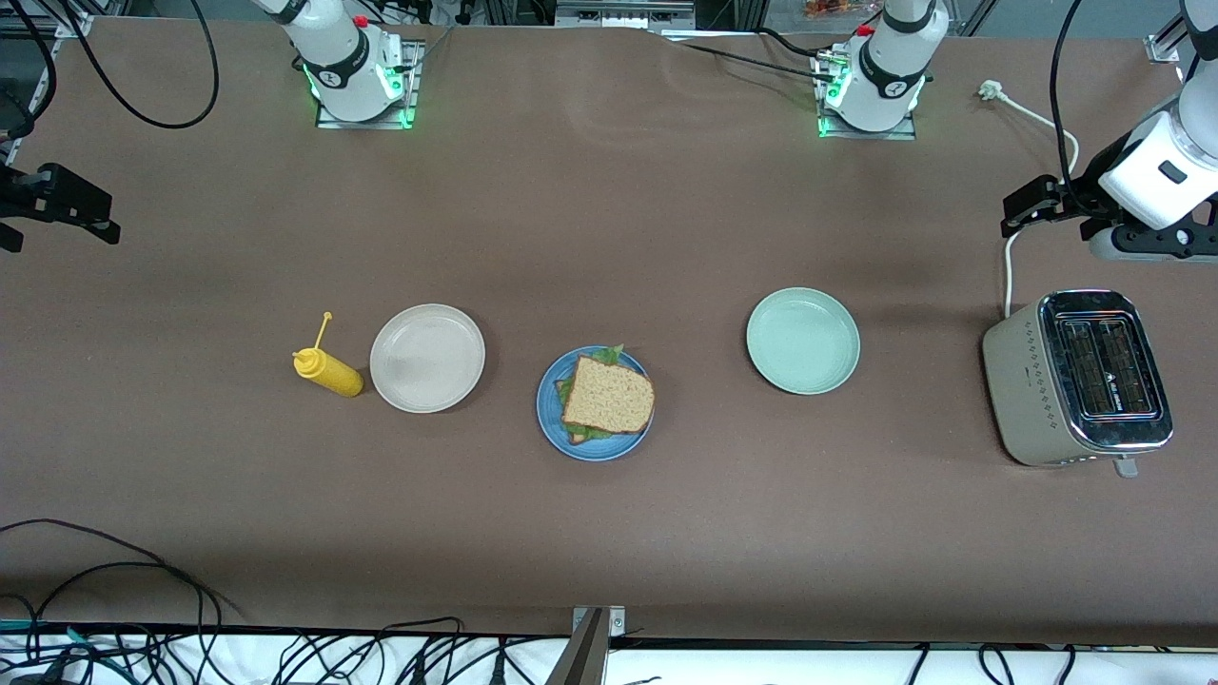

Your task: Make sandwich in blue plate with both arms

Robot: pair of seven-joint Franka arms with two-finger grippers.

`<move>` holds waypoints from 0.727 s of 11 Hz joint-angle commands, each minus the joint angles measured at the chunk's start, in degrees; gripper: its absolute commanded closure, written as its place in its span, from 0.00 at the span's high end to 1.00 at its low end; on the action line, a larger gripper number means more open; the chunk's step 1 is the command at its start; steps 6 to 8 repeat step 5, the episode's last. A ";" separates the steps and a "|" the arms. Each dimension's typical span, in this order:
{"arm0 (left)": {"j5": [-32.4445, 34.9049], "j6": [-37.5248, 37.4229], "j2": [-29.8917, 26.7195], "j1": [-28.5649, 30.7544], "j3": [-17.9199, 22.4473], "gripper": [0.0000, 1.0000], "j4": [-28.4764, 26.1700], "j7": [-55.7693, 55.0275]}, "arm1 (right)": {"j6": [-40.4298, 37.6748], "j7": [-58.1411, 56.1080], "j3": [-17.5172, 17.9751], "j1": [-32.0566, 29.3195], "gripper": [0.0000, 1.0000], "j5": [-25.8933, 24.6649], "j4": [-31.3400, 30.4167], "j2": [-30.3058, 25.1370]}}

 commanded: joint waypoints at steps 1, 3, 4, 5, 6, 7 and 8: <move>-0.49 1.15 -1.84 -0.13 0.07 1.00 -1.75 1.67 | -0.92 0.83 0.17 0.13 1.00 -0.34 0.85 -0.23; -0.40 1.15 -1.66 0.05 0.24 1.00 -1.49 3.77 | -0.83 0.83 0.17 0.13 1.00 -0.34 0.85 -0.23; -0.31 1.15 -1.57 0.14 0.33 1.00 -1.40 3.95 | -0.83 0.83 0.17 0.13 1.00 -0.34 0.85 -0.23; -0.22 1.15 -1.31 0.23 0.94 1.00 -1.14 5.26 | -0.83 0.83 0.17 0.13 1.00 -0.34 0.85 -0.23; -0.22 1.15 -1.31 0.23 0.94 1.00 -1.14 5.26 | -0.83 0.83 0.17 0.13 1.00 -0.34 0.85 -0.23; -0.22 1.15 -1.31 0.23 0.94 1.00 -1.14 5.26 | -0.83 0.83 0.17 0.13 1.00 -0.34 0.85 -0.23; -0.22 1.15 -1.31 0.23 0.94 1.00 -1.14 5.26 | -0.83 0.83 0.17 0.13 1.00 -0.34 0.85 -0.23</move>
